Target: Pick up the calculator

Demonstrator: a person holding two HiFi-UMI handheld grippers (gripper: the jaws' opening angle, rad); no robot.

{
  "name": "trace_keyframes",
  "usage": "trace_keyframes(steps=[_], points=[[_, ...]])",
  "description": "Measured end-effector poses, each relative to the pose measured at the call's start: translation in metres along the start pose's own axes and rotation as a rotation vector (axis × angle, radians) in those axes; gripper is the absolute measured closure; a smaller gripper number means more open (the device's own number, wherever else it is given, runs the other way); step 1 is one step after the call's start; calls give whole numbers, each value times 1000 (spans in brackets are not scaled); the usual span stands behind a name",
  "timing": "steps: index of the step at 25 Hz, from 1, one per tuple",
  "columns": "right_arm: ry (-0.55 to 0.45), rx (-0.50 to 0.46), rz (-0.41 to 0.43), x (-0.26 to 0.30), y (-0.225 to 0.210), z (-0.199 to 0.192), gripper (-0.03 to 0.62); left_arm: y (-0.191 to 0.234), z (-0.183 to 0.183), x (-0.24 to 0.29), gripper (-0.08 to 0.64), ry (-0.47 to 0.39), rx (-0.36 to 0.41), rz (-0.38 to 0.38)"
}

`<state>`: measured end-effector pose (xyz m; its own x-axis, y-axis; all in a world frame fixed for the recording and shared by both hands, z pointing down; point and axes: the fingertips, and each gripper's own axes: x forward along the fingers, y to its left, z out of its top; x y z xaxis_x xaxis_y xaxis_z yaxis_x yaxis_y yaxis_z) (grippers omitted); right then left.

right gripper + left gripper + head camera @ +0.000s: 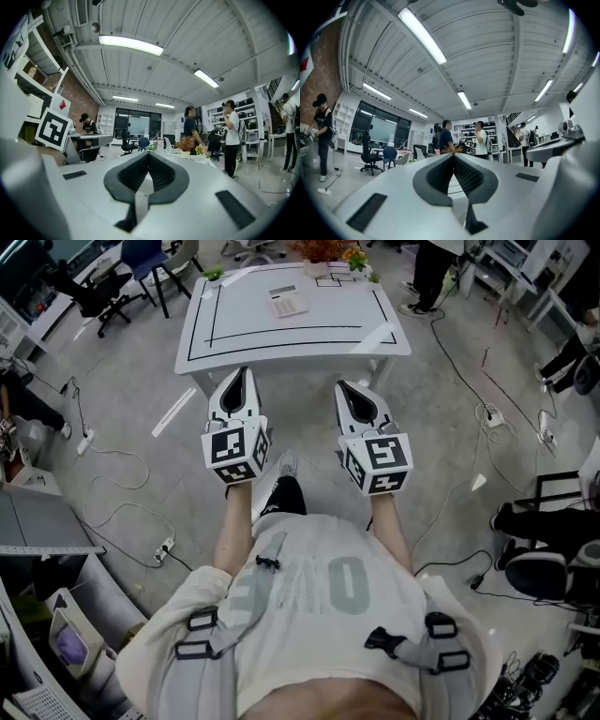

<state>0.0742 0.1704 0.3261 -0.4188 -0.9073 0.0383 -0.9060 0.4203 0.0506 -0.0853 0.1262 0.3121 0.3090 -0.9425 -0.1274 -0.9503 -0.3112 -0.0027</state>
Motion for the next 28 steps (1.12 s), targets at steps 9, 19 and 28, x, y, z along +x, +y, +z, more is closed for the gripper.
trace_keyframes(steps=[9, 19, 28], points=[[43, 24, -11, 140, -41, -6, 586, 61, -20, 129, 540, 11, 3, -23], [46, 61, -5, 296, -82, 27, 586, 133, 2, 280, 540, 3, 33, -57], [74, 70, -12, 361, -98, 28, 586, 169, -12, 343, 540, 41, 32, -72]])
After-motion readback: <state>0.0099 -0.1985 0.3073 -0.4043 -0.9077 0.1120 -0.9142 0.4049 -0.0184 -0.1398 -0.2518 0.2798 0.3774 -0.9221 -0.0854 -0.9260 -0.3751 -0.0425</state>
